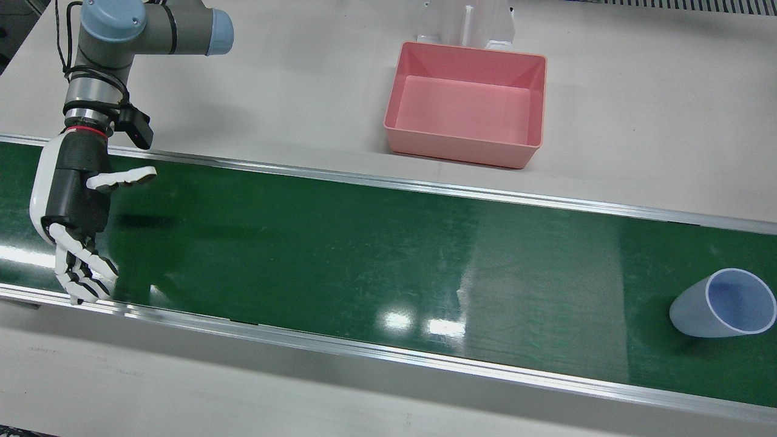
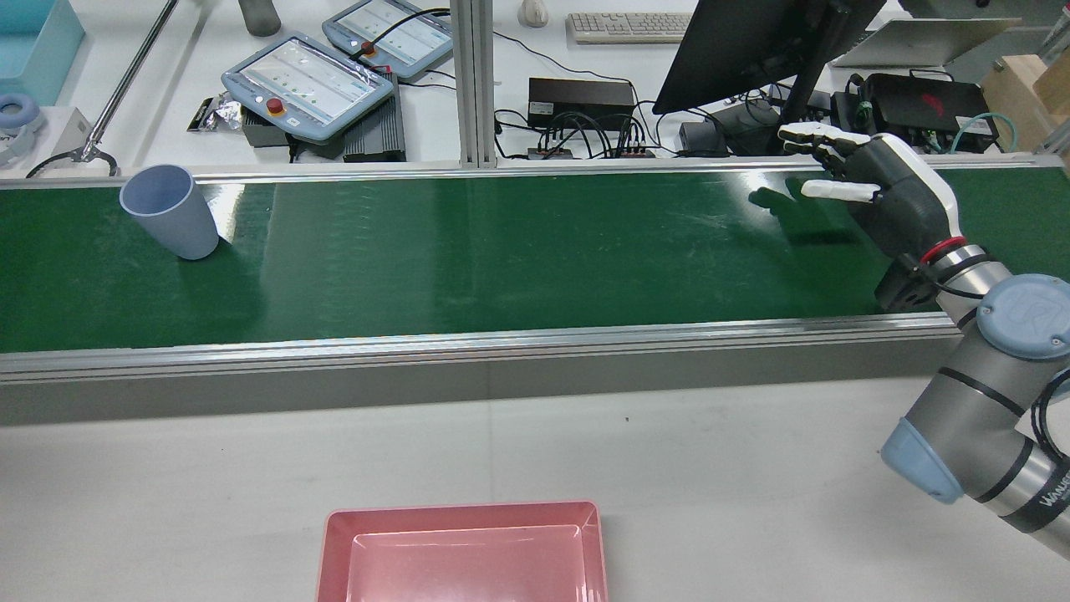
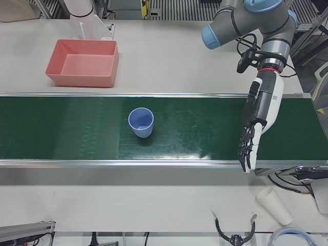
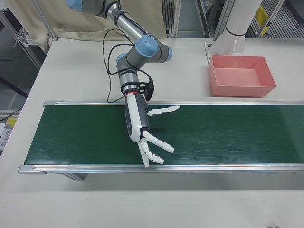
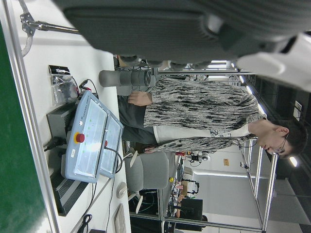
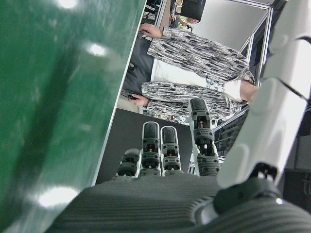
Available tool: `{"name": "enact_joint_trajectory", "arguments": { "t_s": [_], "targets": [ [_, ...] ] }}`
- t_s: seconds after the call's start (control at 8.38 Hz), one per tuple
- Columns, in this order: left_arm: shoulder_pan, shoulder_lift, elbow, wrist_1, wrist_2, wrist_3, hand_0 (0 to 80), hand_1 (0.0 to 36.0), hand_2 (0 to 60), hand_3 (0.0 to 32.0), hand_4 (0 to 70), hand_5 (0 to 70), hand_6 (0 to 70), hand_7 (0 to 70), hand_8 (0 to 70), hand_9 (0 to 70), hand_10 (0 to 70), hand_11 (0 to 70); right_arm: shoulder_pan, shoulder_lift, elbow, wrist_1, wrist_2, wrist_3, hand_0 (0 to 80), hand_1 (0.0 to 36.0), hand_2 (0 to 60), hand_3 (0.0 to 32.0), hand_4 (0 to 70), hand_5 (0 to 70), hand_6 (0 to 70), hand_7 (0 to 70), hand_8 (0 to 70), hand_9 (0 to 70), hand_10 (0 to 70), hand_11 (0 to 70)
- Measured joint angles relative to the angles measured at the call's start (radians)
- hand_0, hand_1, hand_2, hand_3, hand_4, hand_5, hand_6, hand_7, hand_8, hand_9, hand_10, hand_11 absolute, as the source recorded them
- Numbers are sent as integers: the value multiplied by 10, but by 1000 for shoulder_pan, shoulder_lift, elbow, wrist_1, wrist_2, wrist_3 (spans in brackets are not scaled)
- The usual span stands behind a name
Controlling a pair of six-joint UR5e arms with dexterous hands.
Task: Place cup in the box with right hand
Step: 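Hold the open right hand in place as the light blue cup arrives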
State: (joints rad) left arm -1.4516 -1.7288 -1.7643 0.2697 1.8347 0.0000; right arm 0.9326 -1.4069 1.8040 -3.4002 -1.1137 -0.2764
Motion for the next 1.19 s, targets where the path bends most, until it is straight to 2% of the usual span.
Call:
{"name": "enact_joint_trajectory", "arguments": {
  "t_s": [0.12, 0.24, 0.36, 0.48, 0.6, 0.72, 0.84, 0.96, 1.07, 1.19],
  "targets": [
    [0, 0, 0, 0, 0, 0, 0, 0, 0, 0, 0, 0, 0, 0, 0, 0, 0, 0, -3, 15, -33, 3, 1, -2, 505, 130, 85, 0, 202, 62, 82, 309, 157, 253, 44, 76],
    [0, 0, 0, 0, 0, 0, 0, 0, 0, 0, 0, 0, 0, 0, 0, 0, 0, 0, -4, 29, -51, 4, 1, -2, 511, 110, 29, 0, 217, 60, 81, 315, 157, 253, 31, 57],
    [0, 0, -1, 0, 0, 0, 0, 0, 0, 0, 0, 0, 0, 0, 0, 0, 0, 0, -4, 38, -56, 4, 1, -4, 500, 119, 62, 0, 215, 58, 81, 317, 157, 253, 22, 44],
    [0, 0, -1, 0, 0, 0, 0, 0, 0, 0, 0, 0, 0, 0, 0, 0, 0, 0, -4, 44, -54, 4, 0, -13, 508, 114, 31, 0, 233, 58, 81, 318, 158, 255, 16, 35],
    [0, 0, -1, 0, 0, 0, 0, 0, 0, 0, 0, 0, 0, 0, 0, 0, 0, 0, -4, 47, -50, 3, -1, -25, 501, 134, 95, 0, 214, 58, 80, 317, 158, 256, 13, 31],
    [0, 0, -1, 0, 0, 0, 0, 0, 0, 0, 0, 0, 0, 0, 0, 0, 0, 0, -4, 48, -45, 3, -1, -37, 509, 115, 31, 0, 240, 57, 81, 317, 158, 255, 15, 34],
    [0, 0, -1, 0, 0, 0, 0, 0, 0, 0, 0, 0, 0, 0, 0, 0, 0, 0, -5, 49, -40, 3, -1, -51, 517, 122, 31, 0, 243, 60, 82, 319, 160, 257, 17, 38],
    [0, 0, -1, 0, 0, 0, 0, 0, 0, 0, 0, 0, 0, 0, 0, 0, 0, 0, -7, 50, -30, 3, -2, -67, 507, 167, 157, 0, 194, 63, 83, 323, 161, 259, 18, 40],
    [0, 0, -1, 0, 0, 0, 0, 0, 0, 0, 0, 0, 0, 0, 0, 0, 0, 0, -12, 50, -17, 2, -3, -87, 521, 139, 61, 0, 228, 64, 84, 324, 162, 260, 19, 41],
    [0, 0, -1, 0, 0, 0, 0, 0, 0, 0, 0, 0, 0, 0, 0, 0, 0, 0, -22, 51, -6, 2, -3, -108, 530, 119, 0, 0, 254, 63, 84, 323, 162, 261, 24, 48]
  ]
}}
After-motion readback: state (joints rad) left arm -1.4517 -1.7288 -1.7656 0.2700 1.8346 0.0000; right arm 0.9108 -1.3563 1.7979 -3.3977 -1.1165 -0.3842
